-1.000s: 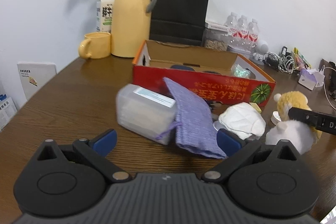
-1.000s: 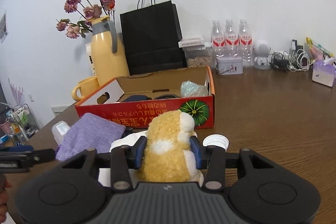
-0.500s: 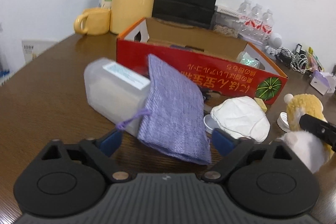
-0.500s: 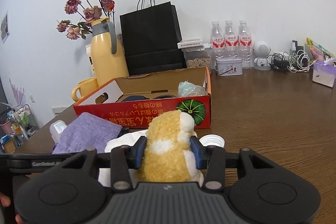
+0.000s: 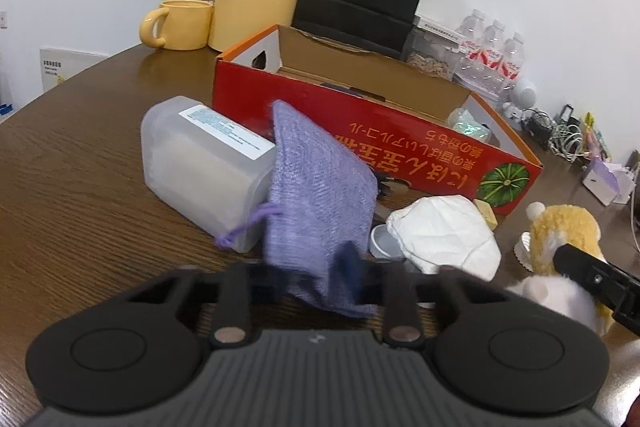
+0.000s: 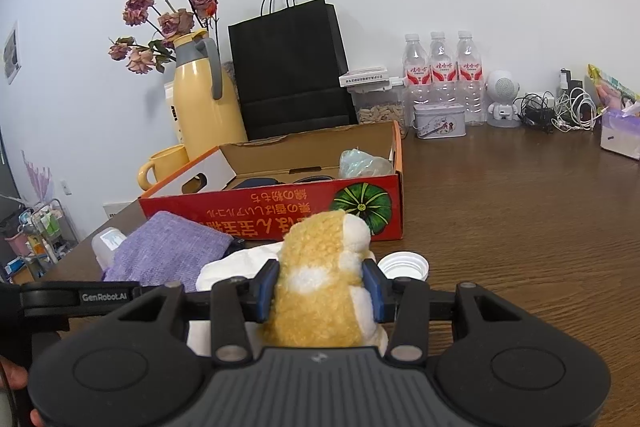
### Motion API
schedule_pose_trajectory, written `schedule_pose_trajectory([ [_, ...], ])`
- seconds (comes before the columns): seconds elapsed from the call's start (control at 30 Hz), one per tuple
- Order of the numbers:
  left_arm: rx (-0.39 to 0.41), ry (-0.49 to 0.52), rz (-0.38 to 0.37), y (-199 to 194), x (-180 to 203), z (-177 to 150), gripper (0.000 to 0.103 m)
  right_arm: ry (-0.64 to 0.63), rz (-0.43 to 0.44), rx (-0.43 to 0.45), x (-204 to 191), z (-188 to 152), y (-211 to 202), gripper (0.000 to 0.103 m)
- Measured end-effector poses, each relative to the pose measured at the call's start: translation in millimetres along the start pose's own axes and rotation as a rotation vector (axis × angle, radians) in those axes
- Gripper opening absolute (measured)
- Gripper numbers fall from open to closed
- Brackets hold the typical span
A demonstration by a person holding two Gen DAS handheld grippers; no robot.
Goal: Organize objects
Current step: 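Grasp the purple drawstring pouch with the left tool while the right tool holds the plush toy, then carry the pouch and plush toy into the box and open both tools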
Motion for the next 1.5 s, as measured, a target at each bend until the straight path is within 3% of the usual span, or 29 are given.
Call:
schedule_pose_trajectory([
  [0.23,0.057,0.020,-0.031,-17,0,4,0.007,0.000,-0.003,0.001,-1,0,-1,0.043],
  [0.93,0.250,0.095,-0.094,-63,1,59,0.006,-0.023,0.030,0.061,-29,30,-5,0.043],
  [1.3,0.327,0.112,-0.114,-30,14,134,0.007,-0.027,0.040,0.129,-55,88,44,0.043],
  [1.5,0.307,0.074,-0.114,18,10,162,0.007,-0.010,0.015,0.133,-55,114,93,0.043],
])
Point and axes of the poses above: each gripper's, at about its wrist camera, not at the fingertips, and y roughly the way its jaws point, x to its right, z to its top, the point moved 8 cm from there along y, roughly the way its jaws point, and after that the axes turned 9 degrees about y, right-handed, at the moved point
